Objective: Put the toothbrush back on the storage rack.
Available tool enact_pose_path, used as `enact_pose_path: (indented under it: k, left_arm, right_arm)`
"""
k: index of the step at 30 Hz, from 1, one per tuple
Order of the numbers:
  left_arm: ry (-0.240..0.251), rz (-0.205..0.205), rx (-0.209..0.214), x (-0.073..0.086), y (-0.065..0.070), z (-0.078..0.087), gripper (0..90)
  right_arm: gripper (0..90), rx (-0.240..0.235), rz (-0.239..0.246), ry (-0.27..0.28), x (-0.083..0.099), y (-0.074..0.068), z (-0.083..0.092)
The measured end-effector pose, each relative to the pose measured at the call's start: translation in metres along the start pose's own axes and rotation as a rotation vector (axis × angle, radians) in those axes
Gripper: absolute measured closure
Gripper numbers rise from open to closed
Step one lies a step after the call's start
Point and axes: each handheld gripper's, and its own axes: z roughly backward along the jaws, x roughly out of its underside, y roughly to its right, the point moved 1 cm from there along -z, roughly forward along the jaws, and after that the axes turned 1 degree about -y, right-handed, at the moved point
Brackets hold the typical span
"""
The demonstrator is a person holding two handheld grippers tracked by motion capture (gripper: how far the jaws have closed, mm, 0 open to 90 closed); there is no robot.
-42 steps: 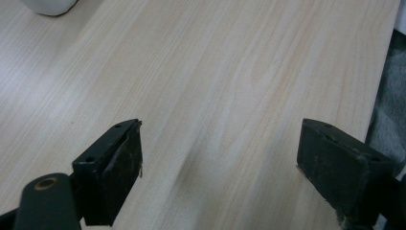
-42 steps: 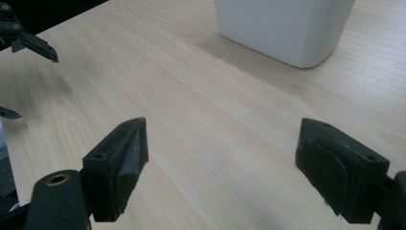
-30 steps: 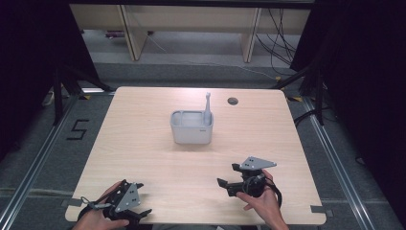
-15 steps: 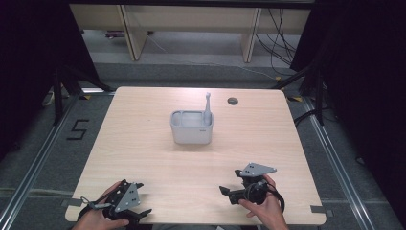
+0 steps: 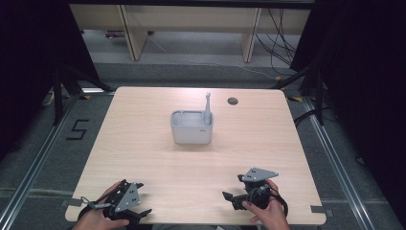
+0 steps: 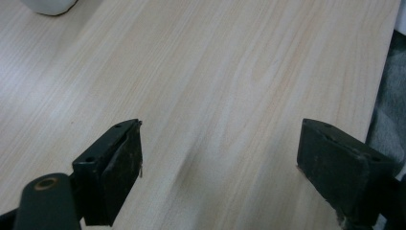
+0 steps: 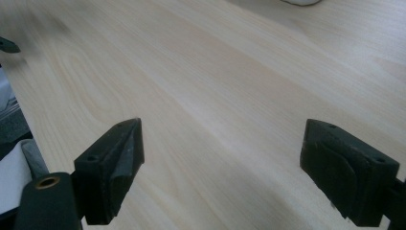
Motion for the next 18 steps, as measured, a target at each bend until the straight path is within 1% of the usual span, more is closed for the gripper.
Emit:
enact_pose_path:
  k: [1, 2, 3, 4, 5, 6, 7, 8, 9, 11, 12, 13, 14, 15, 16, 17, 18]
  left_arm:
    - [0.0, 0.0, 0.0, 0.0, 0.0, 0.0, 15.4]
    - [0.001, 0.001, 0.0, 0.0, 0.0, 0.0, 15.4]
    - [0.001, 0.001, 0.0, 0.0, 0.0, 0.0, 15.4]
    - [0.001, 0.0, 0.0, 0.0, 0.0, 0.0, 15.4]
    - [0.001, 0.0, 0.0, 0.0, 0.0, 0.0, 15.4]
    - [0.001, 0.0, 0.0, 0.0, 0.0, 0.0, 15.4]
    - [0.001, 0.0, -0.001, 0.0, 0.0, 0.0, 15.4]
    - [0.001, 0.0, -0.001, 0.0, 0.0, 0.0, 15.4]
    - [0.001, 0.0, -0.001, 0.0, 0.0, 0.0, 15.4]
    - [0.001, 0.0, -0.001, 0.0, 0.0, 0.0, 15.4]
    - [0.001, -0.001, -0.001, 0.0, 0.0, 0.0, 15.4]
    - [0.001, -0.001, -0.001, 0.0, 0.0, 0.0, 15.4]
    - [0.001, 0.0, -0.001, 0.0, 0.0, 0.0, 15.4]
    - [0.001, 0.001, 0.0, 0.0, 0.0, 0.0, 15.4]
    - [0.001, 0.001, 0.0, 0.0, 0.0, 0.0, 15.4]
    - [0.001, 0.001, 0.0, 0.0, 0.0, 0.0, 15.4]
    - [0.002, 0.001, -0.001, 0.0, 0.0, 0.0, 15.4]
  right_arm:
    - [16.0, -0.001, 0.01, 0.0, 0.001, 0.0, 0.0]
    - [16.0, 0.011, 0.022, -0.008, 0.001, 0.001, 0.0]
    - [16.1, 0.009, -0.025, -0.017, 0.003, -0.002, 0.001]
    - [16.1, 0.011, 0.007, -0.012, 0.003, 0.0, 0.001]
    - [16.1, 0.014, -0.027, -0.02, 0.005, -0.002, 0.001]
    - [16.1, 0.014, -0.003, -0.019, 0.005, 0.0, 0.001]
    - [16.2, 0.011, 0.002, -0.016, 0.006, 0.0, 0.001]
    - [16.2, 0.014, -0.038, -0.026, 0.007, -0.003, 0.002]
    - [16.2, 0.019, -0.012, -0.022, 0.008, 0.0, 0.003]
    - [16.2, 0.025, -0.016, -0.024, 0.01, -0.001, 0.003]
    - [16.2, 0.019, -0.018, -0.029, 0.01, -0.002, 0.003]
    - [16.2, 0.017, -0.003, -0.028, 0.011, -0.001, 0.003]
    - [16.2, 0.014, -0.016, -0.036, 0.012, -0.003, 0.004]
    - [16.2, 0.02, -0.006, -0.028, 0.012, -0.002, 0.004]
    - [16.2, 0.008, -0.003, -0.03, 0.012, -0.002, 0.004]
    - [16.2, 0.008, -0.003, -0.03, 0.012, -0.002, 0.004]
    - [16.2, 0.018, -0.028, -0.038, 0.013, -0.005, 0.005]
